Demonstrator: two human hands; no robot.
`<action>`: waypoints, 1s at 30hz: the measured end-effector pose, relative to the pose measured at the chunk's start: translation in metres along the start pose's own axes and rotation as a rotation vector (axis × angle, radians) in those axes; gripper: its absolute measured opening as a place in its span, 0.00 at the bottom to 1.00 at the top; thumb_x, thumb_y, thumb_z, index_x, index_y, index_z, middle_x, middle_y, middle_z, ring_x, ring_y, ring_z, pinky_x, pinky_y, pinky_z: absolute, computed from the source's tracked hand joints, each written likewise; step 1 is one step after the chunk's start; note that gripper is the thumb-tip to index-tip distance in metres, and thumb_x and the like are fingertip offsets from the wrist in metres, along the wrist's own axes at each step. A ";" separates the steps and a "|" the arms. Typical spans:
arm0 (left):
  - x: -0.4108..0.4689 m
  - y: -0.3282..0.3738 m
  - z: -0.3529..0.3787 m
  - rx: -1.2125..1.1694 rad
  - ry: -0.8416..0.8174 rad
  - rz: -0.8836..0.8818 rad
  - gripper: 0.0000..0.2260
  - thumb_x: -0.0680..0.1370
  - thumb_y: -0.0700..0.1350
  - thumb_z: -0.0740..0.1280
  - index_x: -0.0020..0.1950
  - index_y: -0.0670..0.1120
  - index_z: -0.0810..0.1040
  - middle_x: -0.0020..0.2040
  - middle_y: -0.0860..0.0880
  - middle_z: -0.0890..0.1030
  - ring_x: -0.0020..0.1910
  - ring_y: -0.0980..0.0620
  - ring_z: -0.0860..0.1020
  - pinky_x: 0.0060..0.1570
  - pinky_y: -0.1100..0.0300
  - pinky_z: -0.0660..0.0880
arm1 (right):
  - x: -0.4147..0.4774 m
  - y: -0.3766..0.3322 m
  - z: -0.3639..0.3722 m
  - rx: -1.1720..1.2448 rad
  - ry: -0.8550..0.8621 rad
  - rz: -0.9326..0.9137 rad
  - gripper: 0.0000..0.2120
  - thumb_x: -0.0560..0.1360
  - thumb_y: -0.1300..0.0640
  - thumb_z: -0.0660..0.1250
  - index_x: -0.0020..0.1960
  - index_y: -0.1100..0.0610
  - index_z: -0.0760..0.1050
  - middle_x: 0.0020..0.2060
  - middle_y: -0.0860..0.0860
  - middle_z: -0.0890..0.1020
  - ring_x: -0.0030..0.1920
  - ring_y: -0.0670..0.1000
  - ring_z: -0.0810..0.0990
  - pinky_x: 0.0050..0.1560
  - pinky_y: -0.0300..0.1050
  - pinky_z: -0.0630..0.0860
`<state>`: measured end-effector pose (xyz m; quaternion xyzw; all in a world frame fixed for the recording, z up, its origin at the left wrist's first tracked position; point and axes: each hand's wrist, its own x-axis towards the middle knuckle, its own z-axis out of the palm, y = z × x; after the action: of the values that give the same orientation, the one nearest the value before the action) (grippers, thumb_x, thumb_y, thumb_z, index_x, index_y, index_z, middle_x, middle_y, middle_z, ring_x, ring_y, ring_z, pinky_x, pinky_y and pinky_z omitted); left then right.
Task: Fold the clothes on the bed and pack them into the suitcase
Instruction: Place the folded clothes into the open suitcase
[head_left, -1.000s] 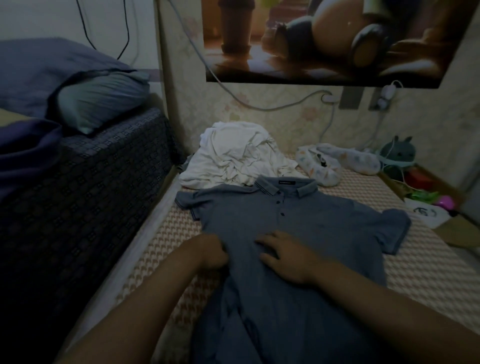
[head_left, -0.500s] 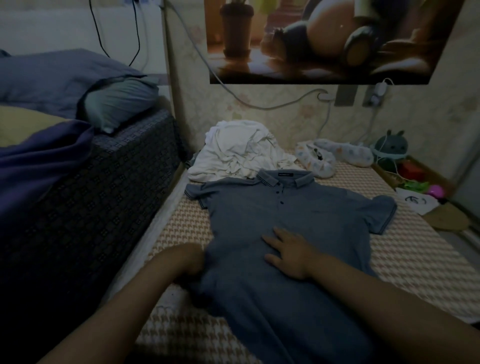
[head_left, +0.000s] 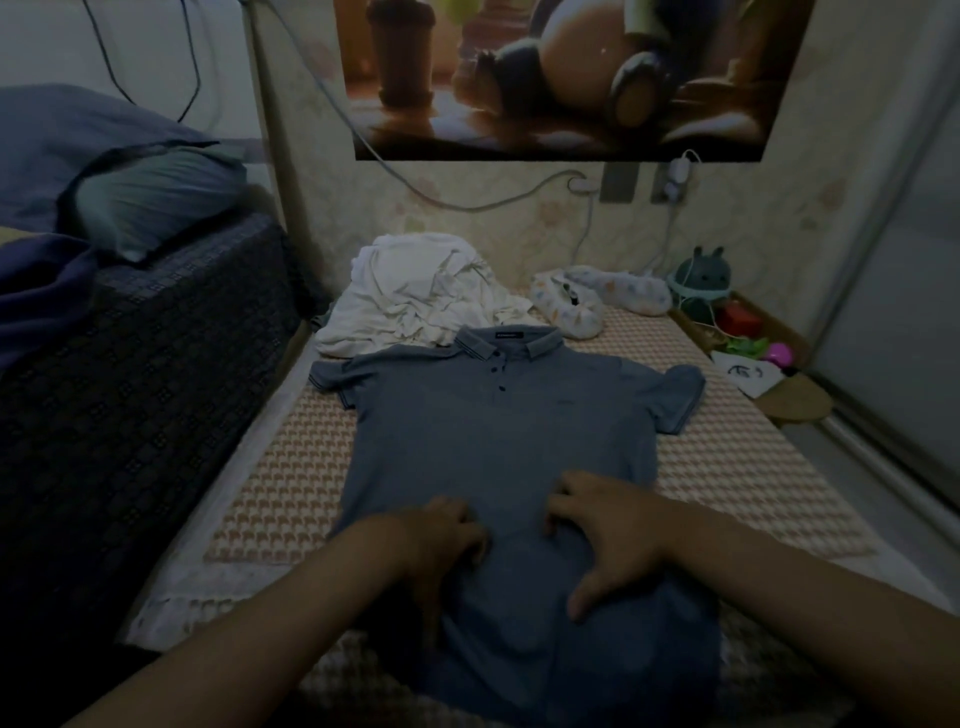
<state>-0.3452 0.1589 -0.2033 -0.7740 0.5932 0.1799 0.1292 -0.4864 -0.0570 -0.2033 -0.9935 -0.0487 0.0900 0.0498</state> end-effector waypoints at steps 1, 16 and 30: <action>0.005 -0.001 0.003 -0.012 0.043 0.009 0.30 0.62 0.48 0.80 0.58 0.51 0.68 0.60 0.47 0.70 0.59 0.46 0.71 0.56 0.56 0.69 | -0.005 0.001 0.005 -0.025 -0.025 0.003 0.40 0.54 0.23 0.70 0.58 0.42 0.67 0.51 0.45 0.68 0.51 0.46 0.70 0.53 0.44 0.71; 0.051 -0.076 -0.081 -0.356 0.853 -0.428 0.08 0.75 0.40 0.66 0.52 0.48 0.80 0.44 0.46 0.81 0.41 0.47 0.77 0.38 0.59 0.71 | 0.065 0.059 -0.050 0.240 0.461 0.449 0.06 0.76 0.54 0.65 0.42 0.55 0.73 0.39 0.52 0.81 0.41 0.54 0.80 0.36 0.45 0.73; 0.119 -0.094 -0.022 0.023 0.475 -0.152 0.32 0.81 0.47 0.59 0.78 0.61 0.43 0.78 0.51 0.55 0.71 0.44 0.62 0.64 0.50 0.69 | 0.101 0.093 -0.007 -0.210 0.151 0.105 0.38 0.72 0.49 0.66 0.76 0.36 0.50 0.72 0.52 0.62 0.69 0.56 0.62 0.70 0.55 0.60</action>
<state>-0.2244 0.0706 -0.2359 -0.8355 0.5489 -0.0239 0.0083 -0.3780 -0.1385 -0.2241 -0.9984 -0.0021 0.0118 -0.0555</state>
